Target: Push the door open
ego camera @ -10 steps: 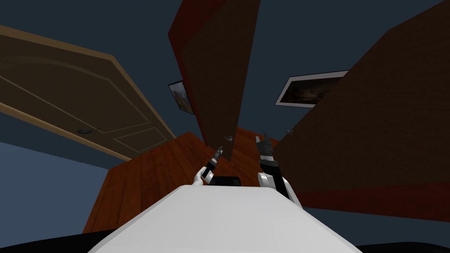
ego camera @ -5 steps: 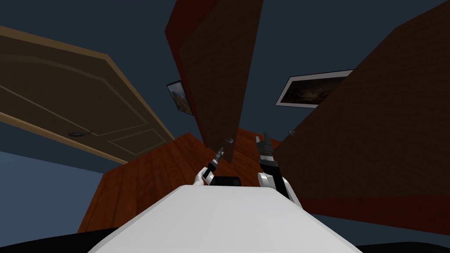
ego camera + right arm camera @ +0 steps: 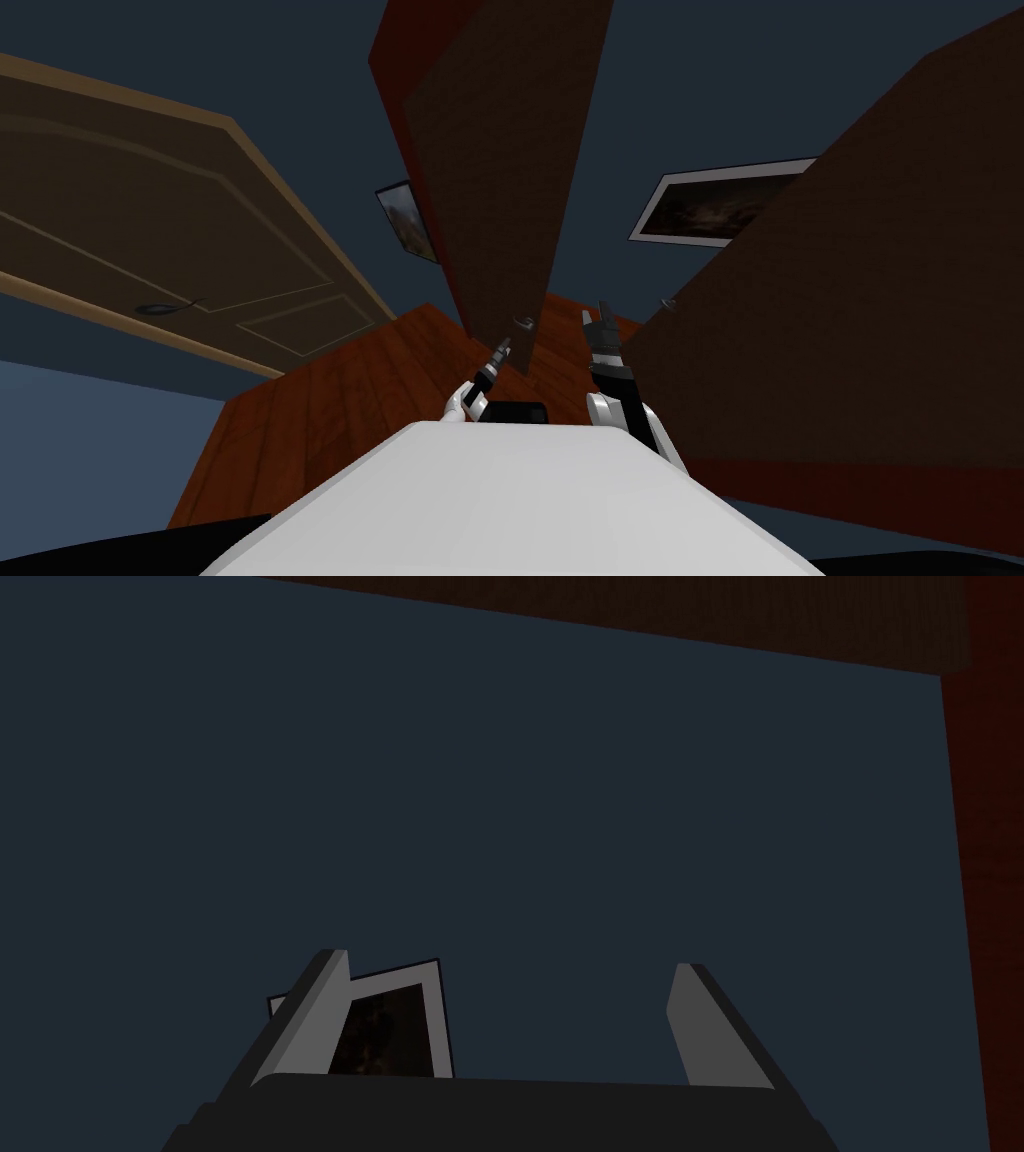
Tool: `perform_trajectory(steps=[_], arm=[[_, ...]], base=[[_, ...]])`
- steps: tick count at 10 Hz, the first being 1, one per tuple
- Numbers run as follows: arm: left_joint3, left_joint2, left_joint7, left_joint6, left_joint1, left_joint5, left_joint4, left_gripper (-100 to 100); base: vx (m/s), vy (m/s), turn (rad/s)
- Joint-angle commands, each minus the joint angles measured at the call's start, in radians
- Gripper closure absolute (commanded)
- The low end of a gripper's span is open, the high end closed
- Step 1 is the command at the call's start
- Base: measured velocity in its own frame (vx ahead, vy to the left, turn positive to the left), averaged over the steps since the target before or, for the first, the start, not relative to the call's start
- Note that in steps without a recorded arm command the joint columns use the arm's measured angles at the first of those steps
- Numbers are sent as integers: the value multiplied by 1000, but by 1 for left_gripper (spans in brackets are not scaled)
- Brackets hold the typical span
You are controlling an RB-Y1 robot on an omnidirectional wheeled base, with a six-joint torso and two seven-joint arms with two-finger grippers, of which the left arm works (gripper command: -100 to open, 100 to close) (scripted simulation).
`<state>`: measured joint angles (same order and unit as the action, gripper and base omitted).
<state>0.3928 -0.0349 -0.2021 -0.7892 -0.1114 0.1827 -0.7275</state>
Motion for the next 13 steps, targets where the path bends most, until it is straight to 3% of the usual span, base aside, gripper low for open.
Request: perform_trajectory(steps=[1,4,8,9,10,13], arm=[[-4,-8,4,-3,0,-2,4,-100],[-11,-13,13,-10,1,-5,14,-100],[-22,9,25,-20,2,-10,28,-100],[-20,4,22,-18,2,-9,25,-100],[-20,4,22,-18,2,-9,25,100],[-20,4,22,-18,2,-9,25,100]], base=[[83,-63,-36],[200,-98,-33],[189,-105,-32],[75,-52,2],[-9,7,4],[-10,15,-12]])
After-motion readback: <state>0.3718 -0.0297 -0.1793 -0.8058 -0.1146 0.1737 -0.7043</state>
